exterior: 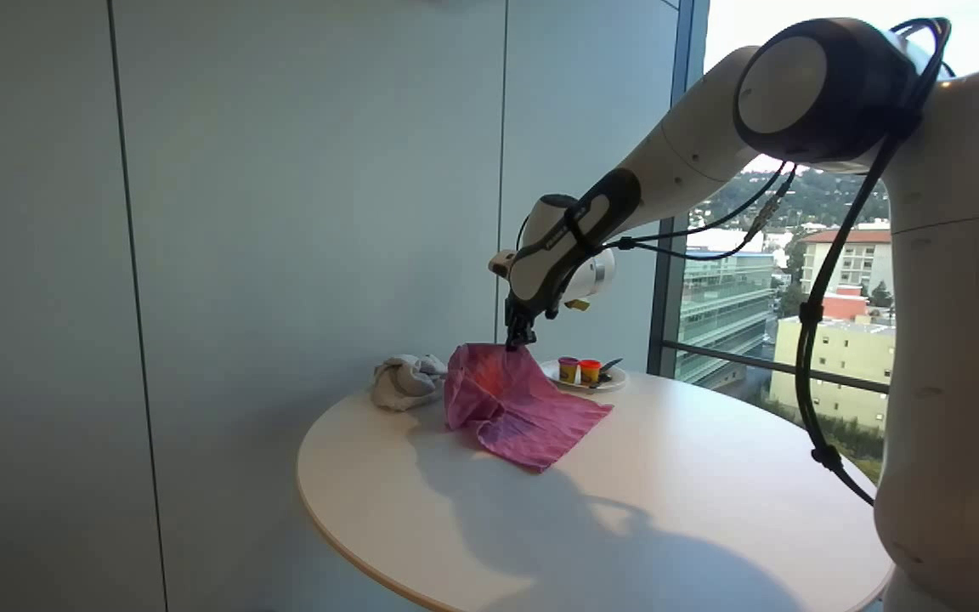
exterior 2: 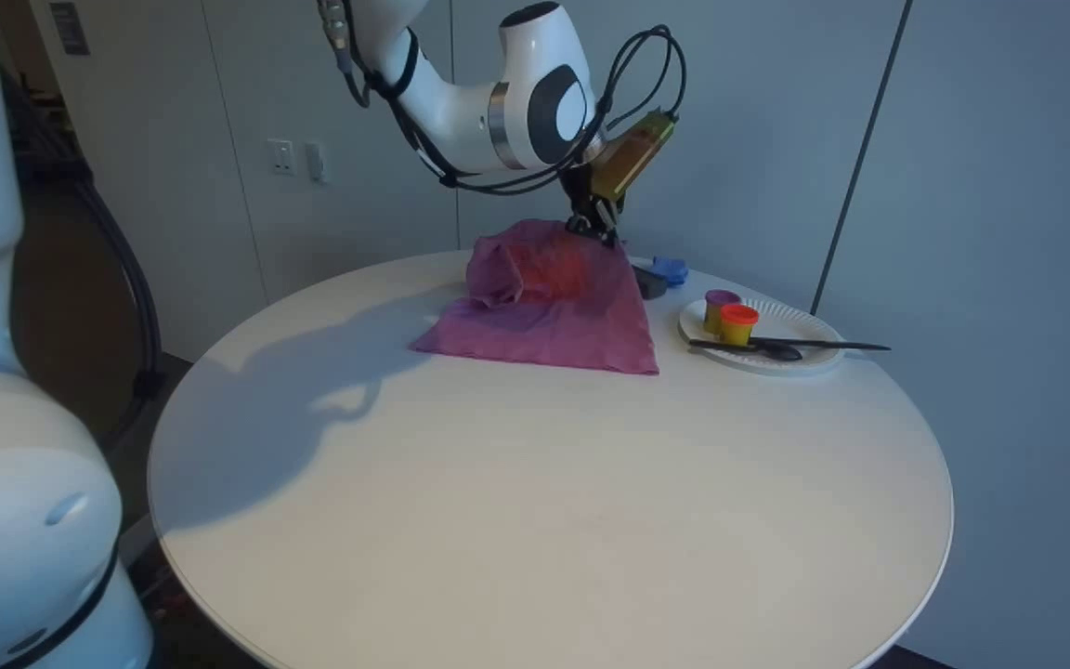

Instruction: Unfold the pink t-shirt.

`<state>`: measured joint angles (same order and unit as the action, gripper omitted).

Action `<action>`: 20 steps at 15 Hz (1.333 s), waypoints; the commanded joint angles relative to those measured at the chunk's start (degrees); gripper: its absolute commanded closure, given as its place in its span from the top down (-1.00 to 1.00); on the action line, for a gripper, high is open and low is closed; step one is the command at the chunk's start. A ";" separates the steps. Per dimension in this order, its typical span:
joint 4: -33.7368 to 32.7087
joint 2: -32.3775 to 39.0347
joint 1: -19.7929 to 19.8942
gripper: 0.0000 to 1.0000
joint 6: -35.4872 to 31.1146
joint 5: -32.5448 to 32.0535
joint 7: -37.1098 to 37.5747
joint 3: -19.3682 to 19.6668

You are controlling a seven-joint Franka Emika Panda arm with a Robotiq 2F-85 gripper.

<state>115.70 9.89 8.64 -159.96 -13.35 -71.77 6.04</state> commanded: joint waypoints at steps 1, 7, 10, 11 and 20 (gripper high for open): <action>-6.97 5.26 0.06 -0.88 -2.63 -4.54 2.79 1.24; -12.89 13.50 4.06 -0.85 -2.13 7.92 -4.45 -4.00; -14.19 15.59 5.95 -0.32 -0.58 8.74 -3.35 -5.35; -13.75 15.16 6.43 -0.20 0.61 8.94 -3.10 -5.76; -3.76 2.01 8.64 1.00 10.81 17.02 -7.26 -10.64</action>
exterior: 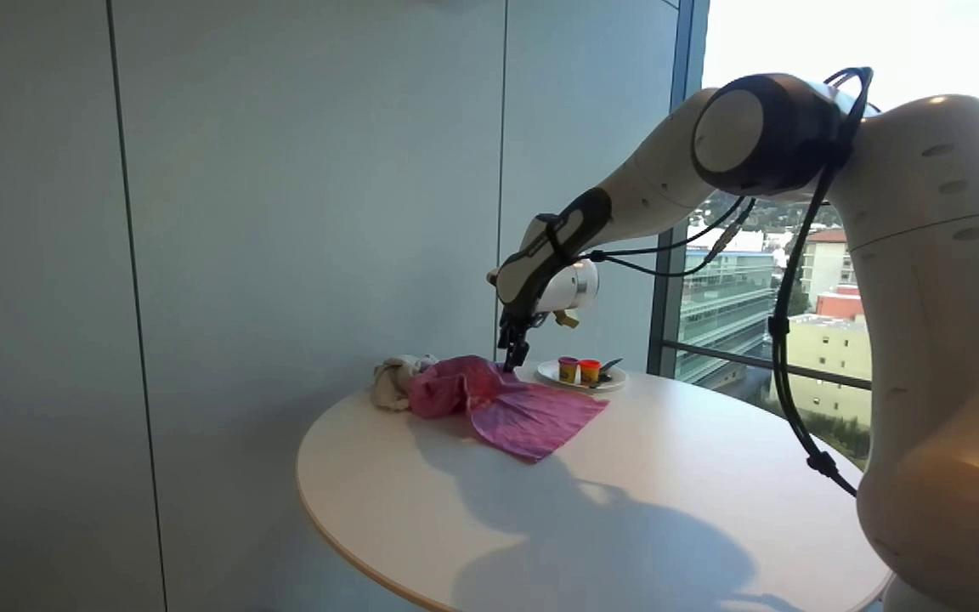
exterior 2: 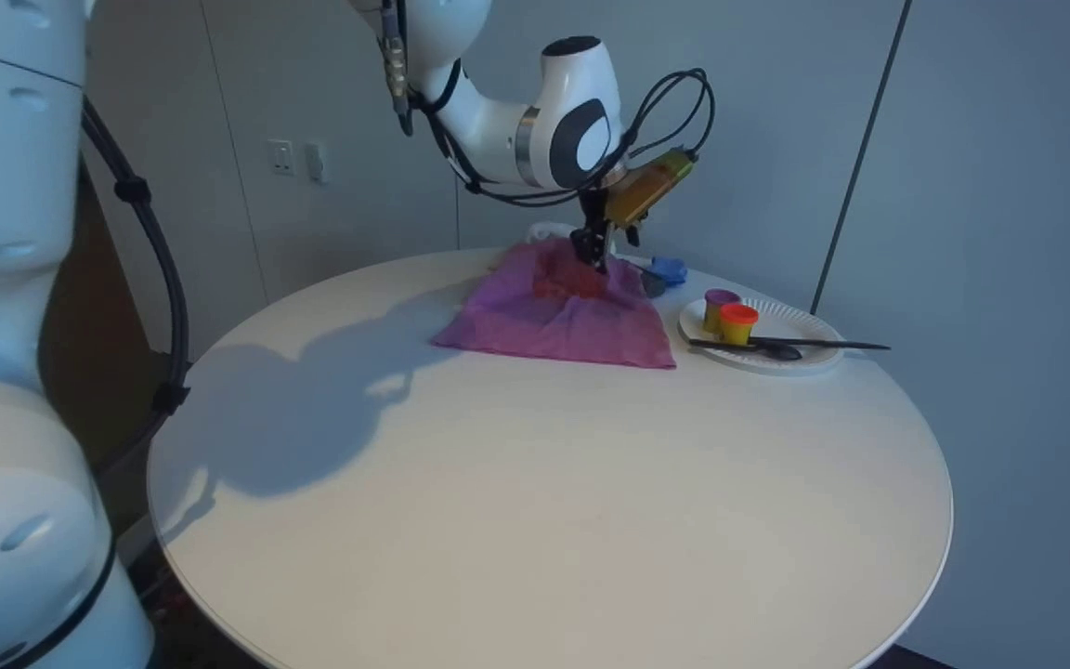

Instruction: Unfold the pink t-shirt.

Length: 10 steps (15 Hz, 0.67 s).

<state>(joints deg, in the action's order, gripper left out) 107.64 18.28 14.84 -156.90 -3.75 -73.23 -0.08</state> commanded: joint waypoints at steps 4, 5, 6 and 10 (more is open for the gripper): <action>4.24 -8.26 -1.59 1.00 24.45 6.85 -2.13 -0.54; 4.15 -7.99 -2.31 1.00 27.07 5.31 -0.55 0.28; 4.05 -7.56 -2.71 1.00 28.82 4.76 -0.08 0.78; 3.78 -5.31 -3.65 1.00 32.88 4.80 0.25 1.77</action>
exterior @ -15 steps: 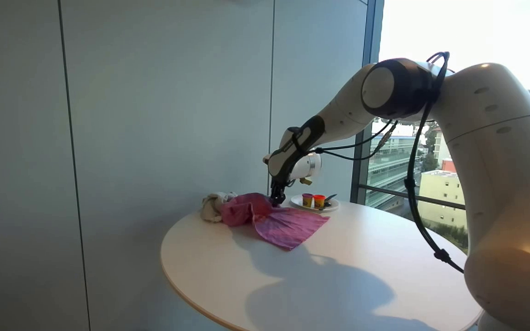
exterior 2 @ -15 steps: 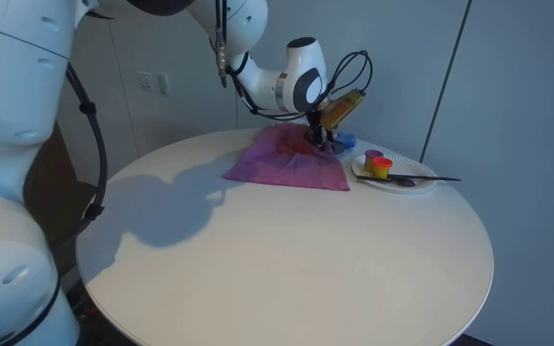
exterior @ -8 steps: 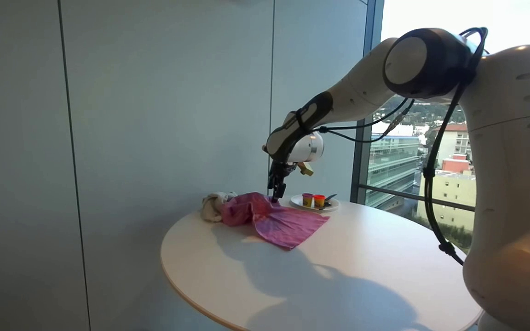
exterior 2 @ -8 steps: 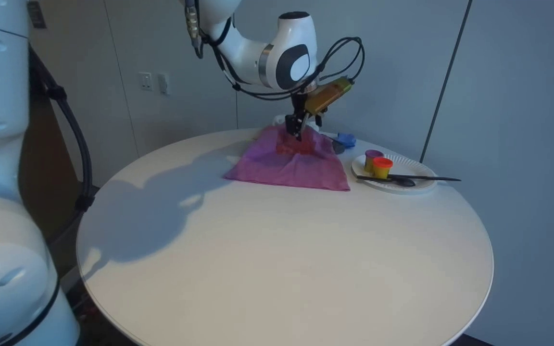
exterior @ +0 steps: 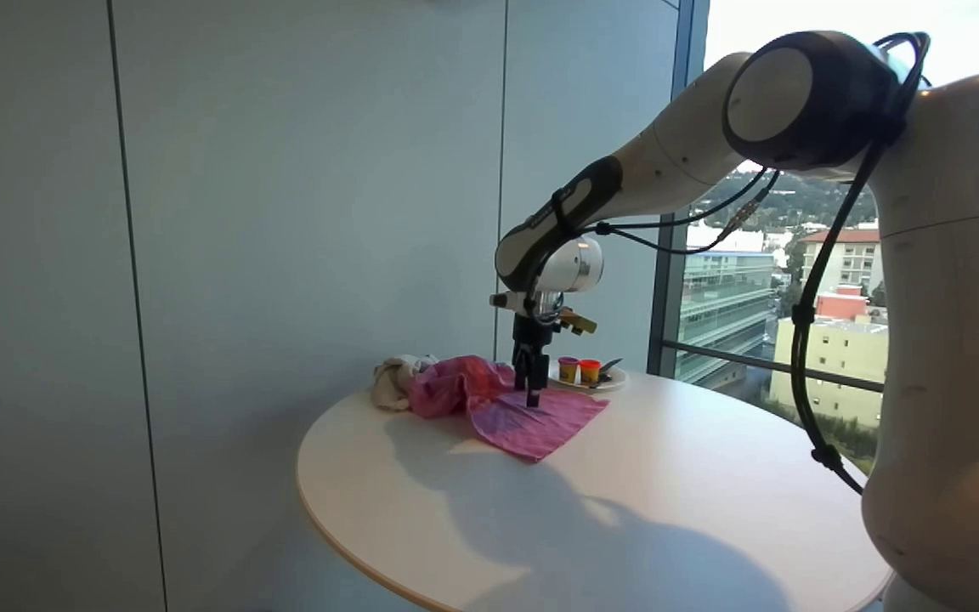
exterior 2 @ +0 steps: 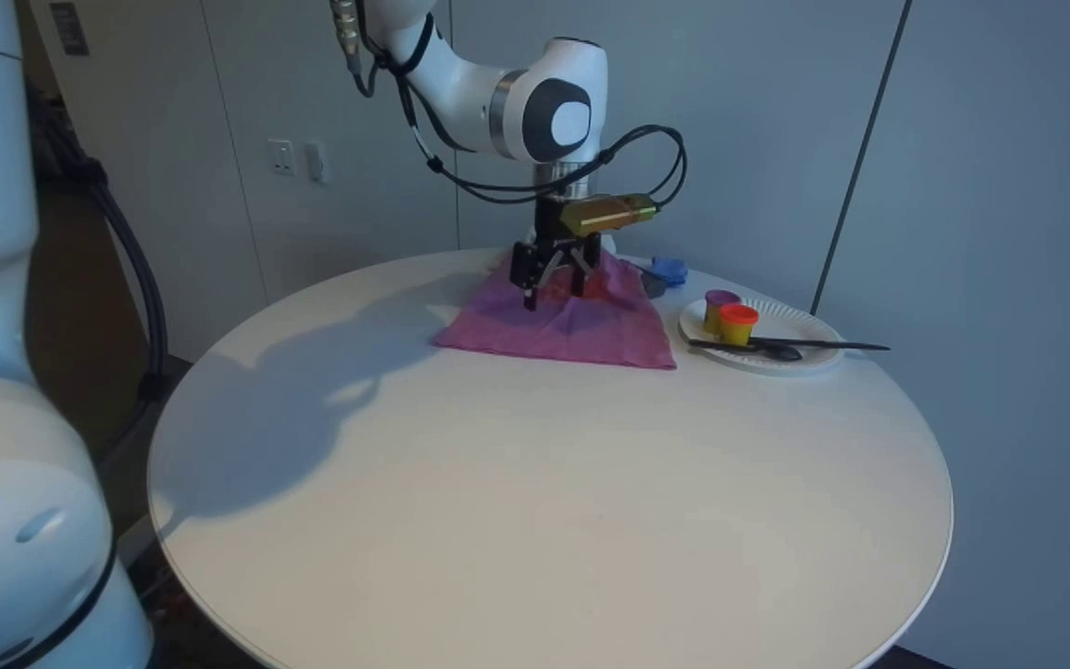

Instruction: Unfold the pink t-shirt.

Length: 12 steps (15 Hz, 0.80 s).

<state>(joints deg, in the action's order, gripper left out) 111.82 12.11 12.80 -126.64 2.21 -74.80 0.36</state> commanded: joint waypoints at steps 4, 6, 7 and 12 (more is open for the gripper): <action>0.39 2.22 -2.23 1.00 1.63 -2.27 3.09 1.82; 0.25 2.98 -2.30 1.00 1.66 -3.10 3.57 1.92; 0.08 3.31 -2.31 1.00 2.20 -3.24 3.84 1.95; 1.07 2.68 -2.10 0.50 2.49 -2.75 4.51 2.03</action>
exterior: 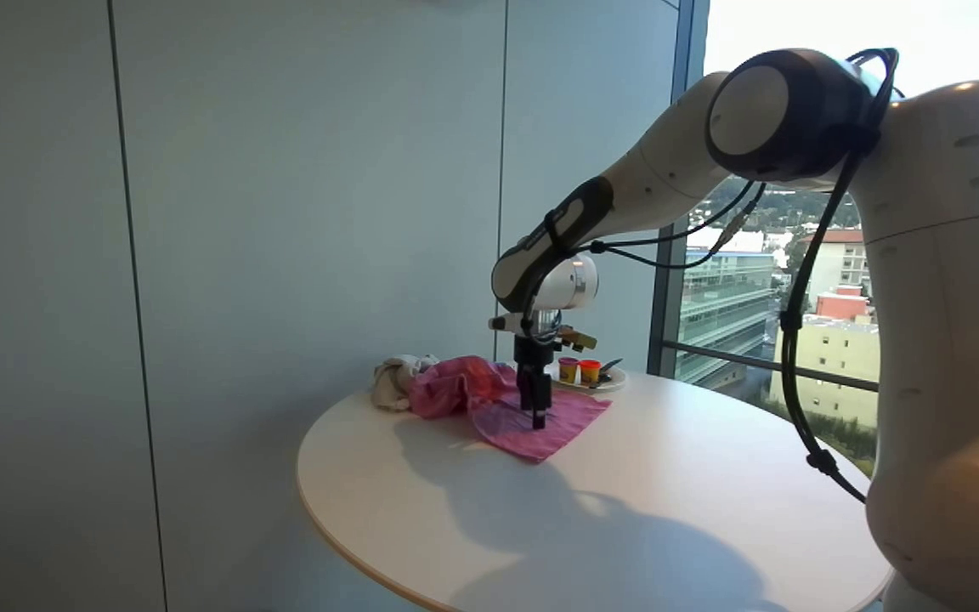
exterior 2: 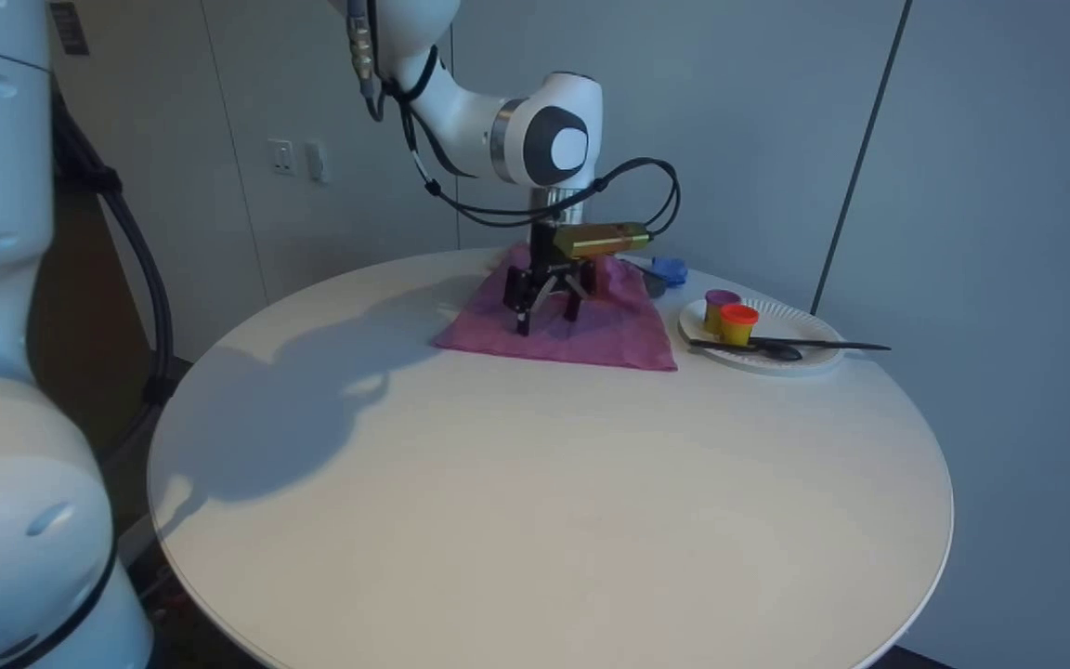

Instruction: Unfold the pink t-shirt.

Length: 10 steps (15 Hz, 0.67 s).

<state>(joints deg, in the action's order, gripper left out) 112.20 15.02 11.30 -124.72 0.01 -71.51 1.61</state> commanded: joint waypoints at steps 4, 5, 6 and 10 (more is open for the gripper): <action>1.31 -0.63 -0.51 0.13 2.61 -0.22 1.78 0.86; 1.57 -0.79 -0.46 -0.03 3.15 -0.10 1.92 0.87; 2.10 -1.11 -0.38 -0.15 3.48 0.03 1.98 0.90; 5.35 -3.14 0.00 -0.75 4.23 1.37 1.21 0.96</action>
<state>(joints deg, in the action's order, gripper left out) 113.92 14.46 11.31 -121.28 0.20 -70.00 2.05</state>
